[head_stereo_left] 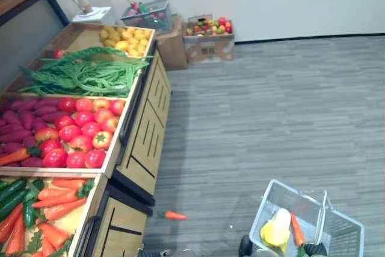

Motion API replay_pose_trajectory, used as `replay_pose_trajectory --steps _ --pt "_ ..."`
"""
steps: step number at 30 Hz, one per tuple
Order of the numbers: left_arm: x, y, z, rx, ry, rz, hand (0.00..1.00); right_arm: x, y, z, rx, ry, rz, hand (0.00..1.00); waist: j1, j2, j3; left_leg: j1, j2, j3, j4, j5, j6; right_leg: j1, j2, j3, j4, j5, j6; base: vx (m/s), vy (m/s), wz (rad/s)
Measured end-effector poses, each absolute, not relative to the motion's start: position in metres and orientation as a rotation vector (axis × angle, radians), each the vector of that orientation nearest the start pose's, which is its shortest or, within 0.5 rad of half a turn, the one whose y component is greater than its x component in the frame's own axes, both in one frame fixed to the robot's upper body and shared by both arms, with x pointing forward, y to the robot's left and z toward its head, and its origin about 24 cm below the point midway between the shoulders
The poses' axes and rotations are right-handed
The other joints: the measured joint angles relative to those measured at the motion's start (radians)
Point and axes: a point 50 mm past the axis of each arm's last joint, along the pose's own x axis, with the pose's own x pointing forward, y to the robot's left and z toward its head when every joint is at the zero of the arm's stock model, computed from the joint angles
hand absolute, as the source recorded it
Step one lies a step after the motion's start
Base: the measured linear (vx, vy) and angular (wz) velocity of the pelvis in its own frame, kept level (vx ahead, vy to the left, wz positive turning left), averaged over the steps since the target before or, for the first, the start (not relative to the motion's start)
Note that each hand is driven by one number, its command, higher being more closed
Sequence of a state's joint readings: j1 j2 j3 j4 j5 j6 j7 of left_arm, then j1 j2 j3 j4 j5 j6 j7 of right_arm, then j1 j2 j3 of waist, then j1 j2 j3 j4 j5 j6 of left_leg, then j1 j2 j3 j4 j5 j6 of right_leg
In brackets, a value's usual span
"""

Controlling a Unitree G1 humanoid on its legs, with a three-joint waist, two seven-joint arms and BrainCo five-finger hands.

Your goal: Pick vegetable in the basket

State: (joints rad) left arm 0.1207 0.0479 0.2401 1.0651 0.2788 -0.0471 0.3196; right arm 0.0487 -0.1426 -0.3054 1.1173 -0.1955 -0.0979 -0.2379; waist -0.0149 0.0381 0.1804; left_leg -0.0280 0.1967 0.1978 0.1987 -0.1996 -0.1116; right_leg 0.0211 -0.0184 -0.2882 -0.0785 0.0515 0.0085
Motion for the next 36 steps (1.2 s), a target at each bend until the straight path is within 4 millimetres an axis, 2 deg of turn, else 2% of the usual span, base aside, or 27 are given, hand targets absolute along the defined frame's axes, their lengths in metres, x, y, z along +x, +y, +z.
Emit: replay_pose_trajectory --steps 2,5,9,11,12,13,14,15,16,17,19,22,23,24,25,26,28,30,32,34,35,36 --pt "0.073 0.211 -0.161 0.335 1.124 0.389 0.00 0.091 -0.248 -0.151 -0.261 1.053 -0.458 1.00 0.021 0.012 -0.008 -0.006 -0.019 -0.014 -0.006 0.022 -0.006 0.012 -0.007 0.023 -0.034 0.020 0.028 0.05 0.235 -0.37" --pt "0.068 0.217 -0.161 0.354 1.135 0.395 0.00 0.086 -0.244 -0.153 -0.231 1.066 -0.477 1.00 0.020 -0.018 -0.013 0.019 -0.069 -0.018 -0.029 0.022 -0.003 0.019 -0.049 0.031 -0.035 0.032 0.045 0.09 0.213 0.03" --pt "0.062 0.217 -0.162 0.367 1.155 0.382 0.00 0.094 -0.243 -0.152 -0.230 1.048 -0.465 1.00 0.032 -0.027 -0.020 0.033 -0.098 -0.016 -0.036 0.008 0.028 0.017 -0.069 0.058 -0.028 0.025 0.069 0.17 0.140 -0.14" --pt "0.064 0.216 -0.163 0.374 1.158 0.365 0.00 0.098 -0.244 -0.151 -0.229 1.036 -0.467 1.00 0.037 -0.023 -0.023 0.037 -0.105 -0.005 -0.019 -0.009 0.049 -0.018 -0.085 0.069 0.047 -0.014 0.085 0.18 0.141 -0.18" --pt "0.066 0.216 -0.162 0.387 1.152 0.352 0.00 0.101 -0.244 -0.150 -0.227 1.027 -0.471 1.00 0.045 -0.018 -0.025 0.050 -0.110 0.017 -0.017 -0.018 0.059 -0.065 -0.106 0.082 0.161 -0.070 0.092 0.18 0.169 -0.30" --pt "0.067 0.218 -0.162 0.404 1.147 0.340 0.00 0.104 -0.244 -0.149 -0.224 1.016 -0.473 1.00 0.045 -0.029 -0.021 0.073 -0.121 0.039 -0.022 -0.028 0.071 -0.116 -0.132 0.092 0.296 -0.122 0.093 0.18 0.170 -0.31" --pt "0.068 0.218 -0.162 0.411 1.145 0.331 0.00 0.107 -0.244 -0.148 -0.218 1.008 -0.481 1.00 0.045 -0.034 -0.018 0.087 -0.128 0.045 -0.024 -0.029 0.074 -0.144 -0.147 0.094 0.370 -0.140 0.084 0.17 0.164 -0.30" --pt "0.069 0.219 -0.161 0.430 1.136 0.315 0.00 0.114 -0.245 -0.146 -0.208 0.986 -0.496 1.00 0.044 -0.048 -0.006 0.121 -0.143 0.065 -0.027 -0.030 0.076 -0.200 -0.183 0.083 0.526 -0.158 0.058 0.16 0.126 -0.26" --pt "0.069 0.221 -0.161 0.441 1.132 0.309 0.00 0.116 -0.247 -0.144 -0.214 0.969 -0.505 1.00 0.040 -0.049 0.005 0.164 -0.146 0.064 -0.043 -0.038 0.089 -0.234 -0.214 0.062 0.637 -0.169 0.064 0.15 0.099 -0.19" --pt "0.068 0.222 -0.161 0.446 1.132 0.307 0.00 0.116 -0.248 -0.144 -0.216 0.969 -0.505 1.00 0.035 -0.045 0.007 0.184 -0.146 0.065 -0.054 -0.043 0.097 -0.237 -0.220 0.048 0.661 -0.184 0.063 0.22 0.035 -0.03" --pt "0.072 0.226 -0.159 0.464 1.119 0.303 0.00 0.117 -0.242 -0.145 -0.211 0.971 -0.486 1.00 0.033 -0.067 0.008 0.221 -0.137 0.064 -0.076 -0.044 0.096 -0.247 -0.228 -0.004 0.628 -0.191 0.059 0.21 -0.021 0.08" --pt "0.074 0.225 -0.159 0.463 1.113 0.298 0.00 0.124 -0.241 -0.143 -0.208 0.946 -0.484 1.00 0.031 -0.062 0.011 0.226 -0.085 0.063 -0.089 -0.054 0.075 -0.299 -0.219 -0.029 0.490 -0.162 0.092 0.24 -0.150 0.08" --pt "0.072 0.225 -0.159 0.463 1.118 0.298 0.00 0.125 -0.241 -0.142 -0.208 0.943 -0.484 1.00 0.032 -0.064 0.012 0.235 -0.068 0.062 -0.089 -0.064 0.048 -0.306 -0.218 -0.020 0.404 -0.121 0.106 0.22 -0.175 -0.01" --pt "0.072 0.227 -0.159 0.461 1.118 0.303 0.00 0.125 -0.241 -0.142 -0.207 0.944 -0.481 1.00 0.034 -0.070 0.013 0.244 -0.064 0.062 -0.089 -0.069 0.033 -0.302 -0.216 -0.012 0.357 -0.081 0.102 0.30 -0.257 0.00" --pt "0.069 0.231 -0.158 0.459 1.123 0.320 0.00 0.124 -0.236 -0.144 -0.197 0.953 -0.469 1.00 0.035 -0.091 0.014 0.272 -0.065 0.060 -0.089 -0.086 0.001 -0.287 -0.227 0.003 0.294 0.040 0.089 0.30 -0.273 -0.14" --pt "0.070 0.224 -0.160 0.433 1.133 0.320 0.00 0.128 -0.239 -0.142 -0.204 0.942 -0.475 1.00 0.040 -0.051 0.025 0.294 -0.027 0.061 -0.089 -0.095 -0.021 -0.282 -0.197 -0.008 0.343 0.034 0.081 0.29 -0.263 -0.10" --pt "0.074 0.217 -0.160 0.416 1.111 0.311 0.00 0.133 -0.245 -0.139 -0.217 0.930 -0.472 1.00 0.031 -0.028 0.022 0.292 -0.003 0.052 -0.083 -0.044 -0.063 -0.310 -0.189 -0.020 0.411 -0.052 0.058 0.29 -0.289 -0.03" --pt "0.076 0.215 -0.160 0.411 1.106 0.310 0.00 0.135 -0.247 -0.138 -0.222 0.926 -0.477 1.00 0.020 -0.013 0.019 0.274 0.016 0.020 -0.044 -0.005 -0.086 -0.310 -0.184 -0.037 0.450 -0.105 0.045 0.27 -0.311 0.12" --pt "0.076 0.215 -0.160 0.410 1.105 0.311 0.00 0.133 -0.246 -0.139 -0.220 0.938 -0.475 1.00 0.019 -0.011 0.016 0.220 0.039 -0.017 0.069 0.035 -0.091 -0.278 -0.170 -0.053 0.435 -0.129 0.034 0.21 -0.276 0.16" --pt "0.076 0.214 -0.160 0.395 1.107 0.321 0.00 0.125 -0.247 -0.142 -0.224 0.969 -0.473 1.00 0.017 -0.005 0.013 0.109 0.067 -0.094 0.298 0.138 -0.102 -0.208 -0.149 -0.080 0.383 -0.148 0.023 0.18 -0.226 0.17" --pt "0.076 0.212 -0.161 0.386 1.108 0.326 0.00 0.123 -0.247 -0.143 -0.228 0.977 -0.471 1.00 0.017 -0.003 0.013 0.080 0.074 -0.109 0.358 0.185 -0.107 -0.187 -0.142 -0.086 0.366 -0.149 0.019 0.19 -0.185 0.13" --pt "0.076 0.214 -0.160 0.384 1.105 0.341 0.00 0.118 -0.247 -0.145 -0.234 0.991 -0.466 1.00 0.021 -0.009 0.014 0.039 0.081 -0.129 0.444 0.289 -0.125 -0.140 -0.134 -0.088 0.328 -0.150 0.015 0.23 -0.157 0.09"
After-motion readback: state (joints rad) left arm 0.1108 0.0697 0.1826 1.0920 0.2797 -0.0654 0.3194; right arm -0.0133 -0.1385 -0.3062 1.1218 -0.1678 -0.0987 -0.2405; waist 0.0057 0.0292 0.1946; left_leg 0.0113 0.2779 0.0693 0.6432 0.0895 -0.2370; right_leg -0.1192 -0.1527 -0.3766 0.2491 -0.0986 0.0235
